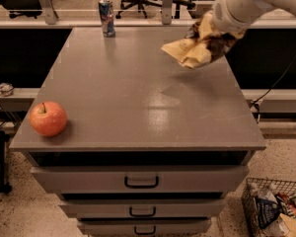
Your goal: Move brown chip bag near redbull can
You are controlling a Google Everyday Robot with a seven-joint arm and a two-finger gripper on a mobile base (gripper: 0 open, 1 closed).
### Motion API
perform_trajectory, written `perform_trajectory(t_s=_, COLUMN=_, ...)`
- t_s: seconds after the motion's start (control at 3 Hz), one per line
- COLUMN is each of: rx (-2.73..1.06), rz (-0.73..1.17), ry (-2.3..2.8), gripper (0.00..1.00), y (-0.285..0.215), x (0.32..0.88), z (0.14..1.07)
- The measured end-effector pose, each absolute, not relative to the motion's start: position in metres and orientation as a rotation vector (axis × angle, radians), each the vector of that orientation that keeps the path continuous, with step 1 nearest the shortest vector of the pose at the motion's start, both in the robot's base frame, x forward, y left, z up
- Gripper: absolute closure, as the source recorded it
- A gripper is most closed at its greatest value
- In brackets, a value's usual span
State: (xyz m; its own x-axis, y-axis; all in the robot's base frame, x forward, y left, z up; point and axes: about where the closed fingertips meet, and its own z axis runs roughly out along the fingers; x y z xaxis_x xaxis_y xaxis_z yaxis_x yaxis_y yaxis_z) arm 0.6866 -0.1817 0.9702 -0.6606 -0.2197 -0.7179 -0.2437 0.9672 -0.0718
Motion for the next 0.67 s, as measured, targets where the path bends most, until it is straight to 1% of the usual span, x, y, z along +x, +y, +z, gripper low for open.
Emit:
perform_trajectory(t_s=0.33, rx=-0.469, rz=0.179, ry=2.237, gripper=1.00, y=-0.117, x=0.739, z=0.973)
perform_trajectory(t_s=0.67, rx=-0.558, rz=0.264, ry=2.182, gripper=1.00, y=-0.070, x=0.774, z=0.978)
